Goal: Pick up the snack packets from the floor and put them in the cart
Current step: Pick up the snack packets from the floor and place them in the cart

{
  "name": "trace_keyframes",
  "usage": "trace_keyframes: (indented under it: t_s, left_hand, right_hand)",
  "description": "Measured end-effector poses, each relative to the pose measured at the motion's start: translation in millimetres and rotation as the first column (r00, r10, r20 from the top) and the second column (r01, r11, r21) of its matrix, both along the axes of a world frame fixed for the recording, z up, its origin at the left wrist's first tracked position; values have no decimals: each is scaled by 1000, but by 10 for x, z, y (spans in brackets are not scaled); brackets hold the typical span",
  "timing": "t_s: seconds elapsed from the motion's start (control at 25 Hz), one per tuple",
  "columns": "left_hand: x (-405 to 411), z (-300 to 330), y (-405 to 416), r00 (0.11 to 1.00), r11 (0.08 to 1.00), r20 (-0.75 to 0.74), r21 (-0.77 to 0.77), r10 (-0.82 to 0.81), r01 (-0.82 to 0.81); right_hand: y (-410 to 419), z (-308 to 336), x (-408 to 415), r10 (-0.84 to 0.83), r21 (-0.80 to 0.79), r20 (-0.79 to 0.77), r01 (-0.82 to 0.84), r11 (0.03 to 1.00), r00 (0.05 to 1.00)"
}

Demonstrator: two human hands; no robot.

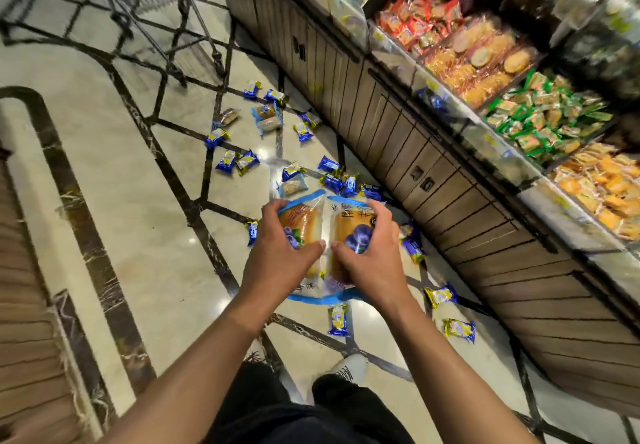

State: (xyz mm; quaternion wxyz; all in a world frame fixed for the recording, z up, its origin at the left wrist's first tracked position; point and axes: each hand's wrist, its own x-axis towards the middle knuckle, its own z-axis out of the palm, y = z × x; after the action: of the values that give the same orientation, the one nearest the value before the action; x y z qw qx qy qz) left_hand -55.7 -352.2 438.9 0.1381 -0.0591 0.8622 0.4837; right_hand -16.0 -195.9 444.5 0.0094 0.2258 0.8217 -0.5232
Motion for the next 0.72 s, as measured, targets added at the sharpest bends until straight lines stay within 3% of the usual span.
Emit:
trace_keyframes:
  t_s: [0.32,0.56,0.72]
  left_hand:
    - [-519,57,-1856,984,984,-17,-10,176,-176]
    - [-929,213,-2753,937,937,-38,46,347,-345]
    - [-1232,199,-3182,903,903,-28,42,429,-428]
  right_hand:
    - [-1680,129,-751,147,34,-14,-147,989,989]
    - [-2558,241,-1407,285,83,-48,-281,956,957]
    - [-3017,204,-1873,372,31,-56,-371,928,927]
